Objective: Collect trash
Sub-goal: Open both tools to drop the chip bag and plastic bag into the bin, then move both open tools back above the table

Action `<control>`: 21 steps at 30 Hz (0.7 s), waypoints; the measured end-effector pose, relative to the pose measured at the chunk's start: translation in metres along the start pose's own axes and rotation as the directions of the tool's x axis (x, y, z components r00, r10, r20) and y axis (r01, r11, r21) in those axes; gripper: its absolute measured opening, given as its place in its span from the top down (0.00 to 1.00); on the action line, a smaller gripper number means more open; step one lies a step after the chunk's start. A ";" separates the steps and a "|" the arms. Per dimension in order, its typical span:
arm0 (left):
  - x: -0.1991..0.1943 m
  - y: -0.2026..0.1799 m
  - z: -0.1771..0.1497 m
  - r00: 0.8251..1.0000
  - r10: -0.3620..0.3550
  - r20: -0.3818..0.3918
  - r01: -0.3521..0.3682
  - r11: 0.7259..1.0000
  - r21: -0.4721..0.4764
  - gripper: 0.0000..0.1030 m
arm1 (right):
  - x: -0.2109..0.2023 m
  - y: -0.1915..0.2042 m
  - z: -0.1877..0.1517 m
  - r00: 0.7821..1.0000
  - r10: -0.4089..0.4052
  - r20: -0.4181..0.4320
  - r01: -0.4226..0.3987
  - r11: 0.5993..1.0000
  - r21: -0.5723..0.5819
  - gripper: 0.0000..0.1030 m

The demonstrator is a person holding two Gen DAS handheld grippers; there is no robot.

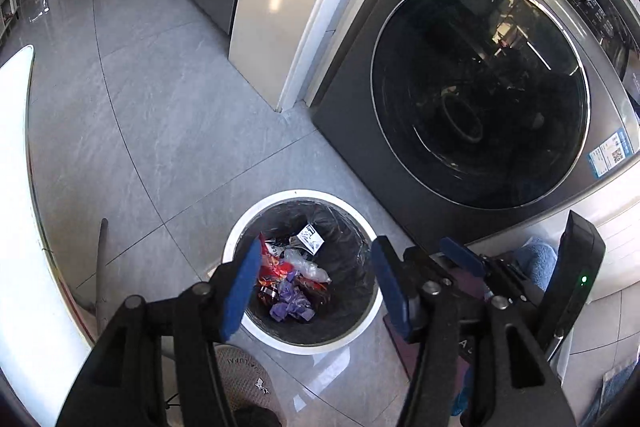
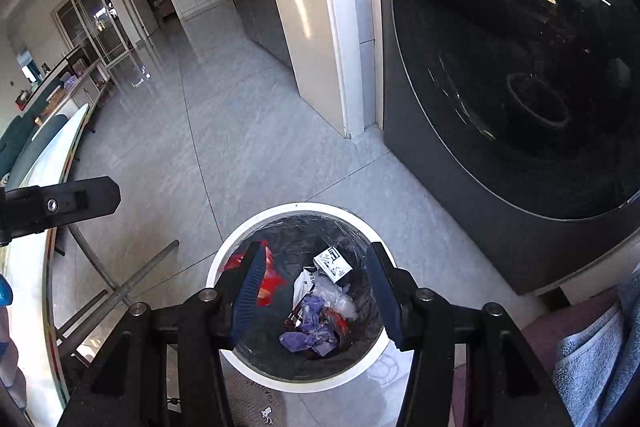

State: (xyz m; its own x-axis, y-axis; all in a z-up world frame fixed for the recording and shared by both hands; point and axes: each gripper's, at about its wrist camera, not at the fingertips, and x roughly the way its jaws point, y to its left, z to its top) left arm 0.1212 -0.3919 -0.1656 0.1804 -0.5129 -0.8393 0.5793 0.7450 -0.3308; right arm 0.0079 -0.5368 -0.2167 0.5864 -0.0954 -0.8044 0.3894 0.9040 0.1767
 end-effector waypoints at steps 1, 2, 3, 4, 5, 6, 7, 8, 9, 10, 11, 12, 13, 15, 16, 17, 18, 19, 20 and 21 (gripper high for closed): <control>-0.006 0.001 -0.002 1.000 0.010 0.015 -0.010 1.000 0.004 0.46 | -0.004 0.000 0.000 1.000 0.003 0.006 -0.003 1.000 0.001 0.51; -0.014 0.002 -0.004 0.999 0.029 0.039 -0.029 1.000 0.006 0.46 | -0.009 0.001 0.000 1.000 0.008 0.016 -0.008 1.000 0.002 0.51; -0.024 0.004 -0.006 0.997 0.048 0.066 -0.049 0.999 0.006 0.46 | -0.013 0.007 0.003 1.000 0.011 0.028 -0.011 1.000 -0.003 0.49; -0.034 0.006 -0.009 0.994 0.068 0.090 -0.069 0.998 0.009 0.46 | -0.017 0.010 0.004 0.999 0.013 0.044 -0.012 1.000 -0.011 0.48; -0.046 0.008 -0.013 0.988 0.098 0.119 -0.100 0.995 0.016 0.46 | -0.024 0.017 0.005 0.998 0.020 0.060 -0.018 1.000 -0.020 0.47; -0.058 0.011 -0.018 0.979 0.136 0.150 -0.141 0.990 0.019 0.46 | -0.031 0.026 0.007 0.996 0.033 0.079 -0.031 0.999 -0.030 0.45; -0.072 0.015 -0.023 0.969 0.169 0.183 -0.175 0.985 0.015 0.46 | -0.039 0.036 0.007 0.994 0.050 0.097 -0.046 0.998 -0.043 0.42; -0.086 0.020 -0.029 0.958 0.192 0.214 -0.198 0.980 0.005 0.46 | -0.045 0.046 0.009 0.991 0.066 0.112 -0.060 0.997 -0.056 0.41; -0.101 0.026 -0.035 0.945 0.219 0.244 -0.224 0.975 -0.005 0.46 | -0.052 0.057 0.008 0.988 0.083 0.129 -0.074 0.995 -0.072 0.40; -0.115 0.032 -0.042 0.926 0.262 0.271 -0.267 0.964 -0.017 0.46 | -0.060 0.070 0.009 0.984 0.102 0.147 -0.089 0.992 -0.092 0.39; -0.129 0.038 -0.049 0.905 0.304 0.297 -0.309 0.951 -0.031 0.46 | -0.067 0.083 0.008 0.979 0.123 0.161 -0.106 0.988 -0.114 0.38; -0.145 0.044 -0.056 0.884 0.334 0.328 -0.338 0.940 -0.047 0.46 | -0.073 0.097 0.008 0.974 0.146 0.171 -0.124 0.983 -0.136 0.37; -0.159 0.051 -0.064 0.861 0.364 0.356 -0.365 0.929 -0.066 0.46 | -0.080 0.112 0.007 0.969 0.171 0.180 -0.143 0.977 -0.159 0.36; -0.187 0.065 -0.079 0.809 0.440 0.390 -0.432 0.895 -0.113 0.46 | -0.093 0.140 0.004 0.957 0.213 0.200 -0.170 0.963 -0.210 0.32; -0.201 0.073 -0.087 0.786 0.465 0.408 -0.450 0.882 -0.138 0.46 | -0.099 0.154 0.002 0.951 0.232 0.205 -0.182 0.955 -0.234 0.29; -0.215 0.081 -0.095 0.760 0.490 0.427 -0.468 0.868 -0.164 0.46 | -0.106 0.168 0.000 0.943 0.255 0.211 -0.198 0.945 -0.259 0.28; -0.229 0.089 -0.104 0.735 0.518 0.437 -0.488 0.852 -0.189 0.46 | -0.112 0.182 -0.003 0.935 0.279 0.217 -0.213 0.935 -0.282 0.25; -0.241 0.097 -0.113 0.714 0.541 0.445 -0.504 0.838 -0.210 0.46 | -0.118 0.195 -0.005 0.928 0.298 0.222 -0.225 0.926 -0.303 0.24; -0.252 0.105 -0.122 0.691 0.565 0.451 -0.520 0.822 -0.233 0.46 | -0.123 0.209 -0.007 0.922 0.315 0.225 -0.234 0.917 -0.323 0.23; -0.264 0.113 -0.131 0.669 0.591 0.451 -0.537 0.803 -0.257 0.46 | -0.128 0.221 -0.010 0.916 0.330 0.227 -0.242 0.908 -0.343 0.21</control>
State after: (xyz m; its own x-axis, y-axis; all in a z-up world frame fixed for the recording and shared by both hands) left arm 0.0349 -0.1170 -0.0379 0.8215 -0.0949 -0.5623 0.1644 0.9836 0.0743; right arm 0.0122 -0.3210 -0.0804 0.8268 0.1163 -0.5504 -0.0318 0.9865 0.1607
